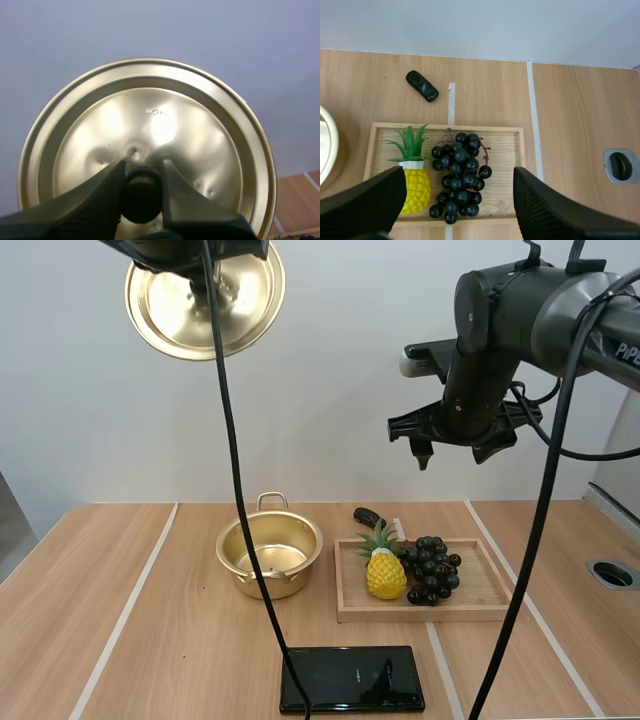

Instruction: Open the pot, put the grape inside, and close it

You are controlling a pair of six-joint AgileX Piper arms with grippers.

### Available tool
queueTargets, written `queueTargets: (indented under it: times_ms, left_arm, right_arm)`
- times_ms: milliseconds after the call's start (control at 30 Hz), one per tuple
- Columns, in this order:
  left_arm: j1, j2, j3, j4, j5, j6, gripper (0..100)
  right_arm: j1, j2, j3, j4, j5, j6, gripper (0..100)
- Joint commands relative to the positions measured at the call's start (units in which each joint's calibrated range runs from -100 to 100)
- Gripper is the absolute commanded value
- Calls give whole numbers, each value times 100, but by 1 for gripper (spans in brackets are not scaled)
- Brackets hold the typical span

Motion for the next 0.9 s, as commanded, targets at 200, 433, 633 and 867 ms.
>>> queueTargets:
  times_ms: [200, 433, 633, 867]
  left_arm:
    - [-3, -656, -430, 215, -203, -204, 0]
    - [-3, -1084, -458, 1138, -479, -691, 0]
    - [-3, -1272, -458, 1271, -589, -753, 0]
    - [-3, -1272, -472, 1260, -1066, -753, 0]
  right_arm:
    - [-25, 131, 13, 63, 34, -4, 100]
    - [-25, 449, 131, 63, 34, 4, 100]
    - [-68, 743, 619, 63, -574, 152, 100]
    - [-344, 1181, 1027, 63, -1354, 223, 100]
